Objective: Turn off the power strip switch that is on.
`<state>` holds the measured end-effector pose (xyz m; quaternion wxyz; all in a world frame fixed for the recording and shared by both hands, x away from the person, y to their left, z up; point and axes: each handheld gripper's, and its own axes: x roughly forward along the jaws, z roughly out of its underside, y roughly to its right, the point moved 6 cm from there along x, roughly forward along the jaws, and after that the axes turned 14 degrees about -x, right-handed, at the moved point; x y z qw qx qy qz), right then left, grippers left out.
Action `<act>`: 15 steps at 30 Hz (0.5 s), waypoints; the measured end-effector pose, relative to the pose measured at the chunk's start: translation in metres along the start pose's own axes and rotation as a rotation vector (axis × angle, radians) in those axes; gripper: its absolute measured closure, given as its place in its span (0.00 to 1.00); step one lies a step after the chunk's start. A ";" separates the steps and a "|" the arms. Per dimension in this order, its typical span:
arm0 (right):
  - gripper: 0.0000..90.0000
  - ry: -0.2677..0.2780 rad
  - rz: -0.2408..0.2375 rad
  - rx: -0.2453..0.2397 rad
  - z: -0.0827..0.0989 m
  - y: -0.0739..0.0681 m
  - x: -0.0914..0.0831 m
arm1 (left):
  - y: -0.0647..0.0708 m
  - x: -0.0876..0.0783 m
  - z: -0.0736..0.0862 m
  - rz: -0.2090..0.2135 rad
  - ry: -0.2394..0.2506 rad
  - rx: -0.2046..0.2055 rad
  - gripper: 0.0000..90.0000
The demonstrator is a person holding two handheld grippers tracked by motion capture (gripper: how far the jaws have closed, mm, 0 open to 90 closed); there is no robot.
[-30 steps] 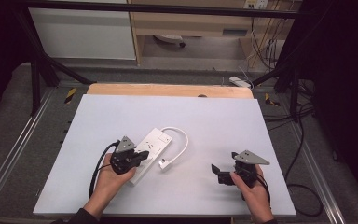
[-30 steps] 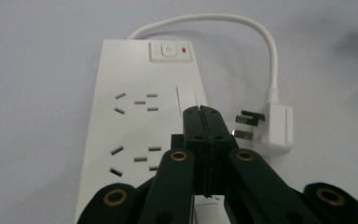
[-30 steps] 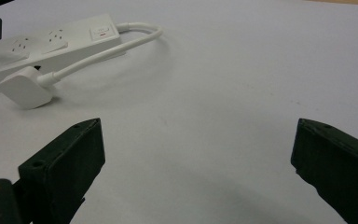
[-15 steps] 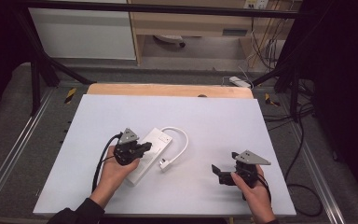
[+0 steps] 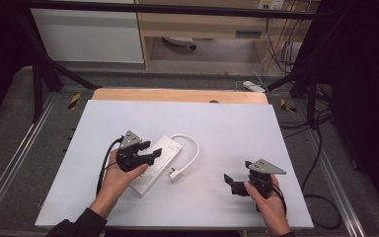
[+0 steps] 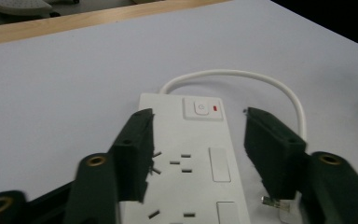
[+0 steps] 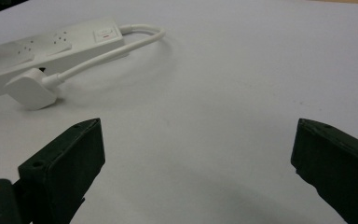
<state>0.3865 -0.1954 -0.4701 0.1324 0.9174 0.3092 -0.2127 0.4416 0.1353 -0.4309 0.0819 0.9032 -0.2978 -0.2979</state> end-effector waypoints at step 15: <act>0.03 -0.005 0.005 -0.013 0.000 0.000 0.000 | 0.004 -0.008 -0.016 0.024 0.069 -0.021 0.08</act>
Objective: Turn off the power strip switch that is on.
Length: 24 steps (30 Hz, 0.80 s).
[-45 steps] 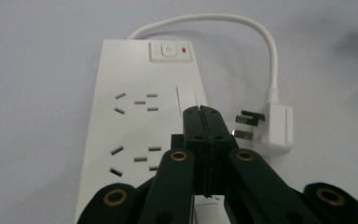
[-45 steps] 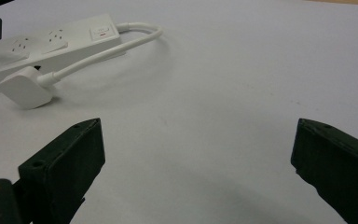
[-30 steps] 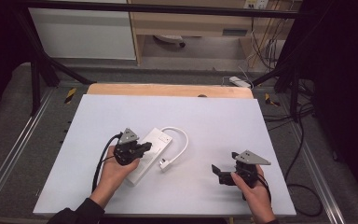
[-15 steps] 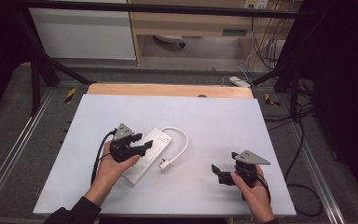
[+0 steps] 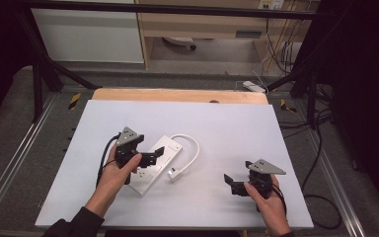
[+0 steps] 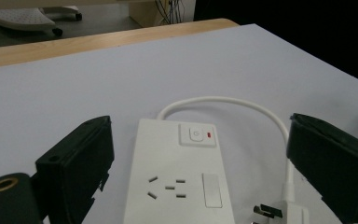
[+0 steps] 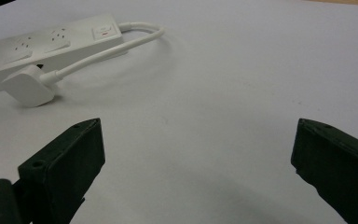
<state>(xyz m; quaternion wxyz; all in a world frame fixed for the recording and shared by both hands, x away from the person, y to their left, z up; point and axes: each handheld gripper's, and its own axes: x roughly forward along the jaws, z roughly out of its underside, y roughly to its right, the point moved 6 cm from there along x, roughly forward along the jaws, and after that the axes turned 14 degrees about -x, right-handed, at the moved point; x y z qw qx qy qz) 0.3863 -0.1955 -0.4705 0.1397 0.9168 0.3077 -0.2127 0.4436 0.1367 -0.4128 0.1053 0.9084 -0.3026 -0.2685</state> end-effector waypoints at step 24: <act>0.04 -0.013 -0.002 -0.011 -0.001 -0.004 0.002 | -0.001 -0.039 -0.035 0.013 0.063 0.011 0.07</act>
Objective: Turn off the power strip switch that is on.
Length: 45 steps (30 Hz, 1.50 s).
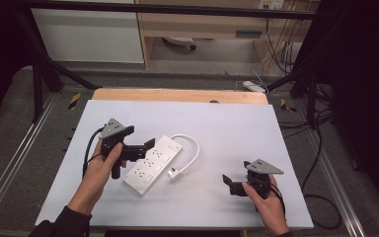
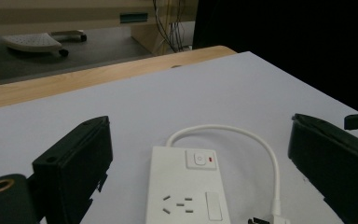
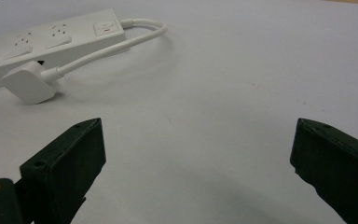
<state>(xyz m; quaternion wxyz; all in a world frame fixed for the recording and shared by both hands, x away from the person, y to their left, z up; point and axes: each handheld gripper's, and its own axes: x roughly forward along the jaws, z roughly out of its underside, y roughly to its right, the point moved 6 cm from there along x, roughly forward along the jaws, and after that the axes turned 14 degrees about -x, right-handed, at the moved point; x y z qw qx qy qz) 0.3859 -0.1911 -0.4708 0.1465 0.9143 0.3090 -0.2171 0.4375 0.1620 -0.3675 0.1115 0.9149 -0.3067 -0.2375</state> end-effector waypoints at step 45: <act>0.05 0.009 0.004 0.004 -0.001 0.001 -0.002 | -0.009 -0.087 -0.010 -0.054 0.048 0.025 0.06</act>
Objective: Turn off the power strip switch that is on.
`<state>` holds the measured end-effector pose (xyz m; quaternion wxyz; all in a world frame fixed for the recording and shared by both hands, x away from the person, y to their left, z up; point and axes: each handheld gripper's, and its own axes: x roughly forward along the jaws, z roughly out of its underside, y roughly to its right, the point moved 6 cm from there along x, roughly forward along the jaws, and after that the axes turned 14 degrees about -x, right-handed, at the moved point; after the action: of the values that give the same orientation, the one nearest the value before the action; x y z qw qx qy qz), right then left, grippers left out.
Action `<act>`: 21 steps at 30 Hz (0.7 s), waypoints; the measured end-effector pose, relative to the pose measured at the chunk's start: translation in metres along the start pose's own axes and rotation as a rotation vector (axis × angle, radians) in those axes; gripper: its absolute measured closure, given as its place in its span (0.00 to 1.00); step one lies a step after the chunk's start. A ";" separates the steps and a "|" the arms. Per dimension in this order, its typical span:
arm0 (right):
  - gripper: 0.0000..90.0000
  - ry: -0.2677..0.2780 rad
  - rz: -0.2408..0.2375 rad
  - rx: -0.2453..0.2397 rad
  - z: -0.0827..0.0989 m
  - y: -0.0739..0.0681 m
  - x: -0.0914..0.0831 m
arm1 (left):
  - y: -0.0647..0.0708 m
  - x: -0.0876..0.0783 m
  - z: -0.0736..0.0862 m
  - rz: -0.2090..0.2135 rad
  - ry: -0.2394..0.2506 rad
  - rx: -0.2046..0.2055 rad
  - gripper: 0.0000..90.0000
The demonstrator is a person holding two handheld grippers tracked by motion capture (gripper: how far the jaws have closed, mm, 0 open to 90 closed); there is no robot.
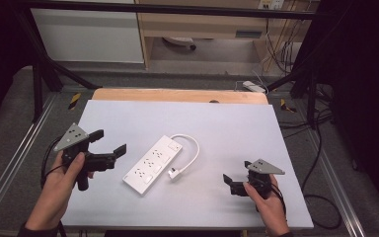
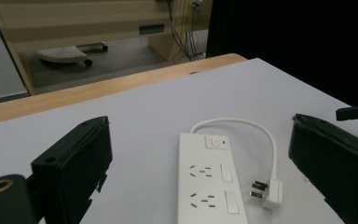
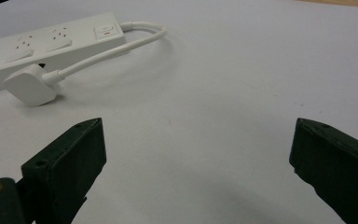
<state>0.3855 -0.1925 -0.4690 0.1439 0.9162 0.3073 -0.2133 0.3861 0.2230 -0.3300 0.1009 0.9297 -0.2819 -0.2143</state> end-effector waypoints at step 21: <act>0.05 0.005 0.015 -0.006 -0.001 0.001 0.000 | -0.035 -0.043 0.030 -0.075 0.041 -0.019 0.07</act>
<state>0.3863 -0.1928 -0.4684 0.1474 0.9186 0.3012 -0.2088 0.3572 0.2739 -0.3533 0.1074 0.9429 -0.2425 -0.2014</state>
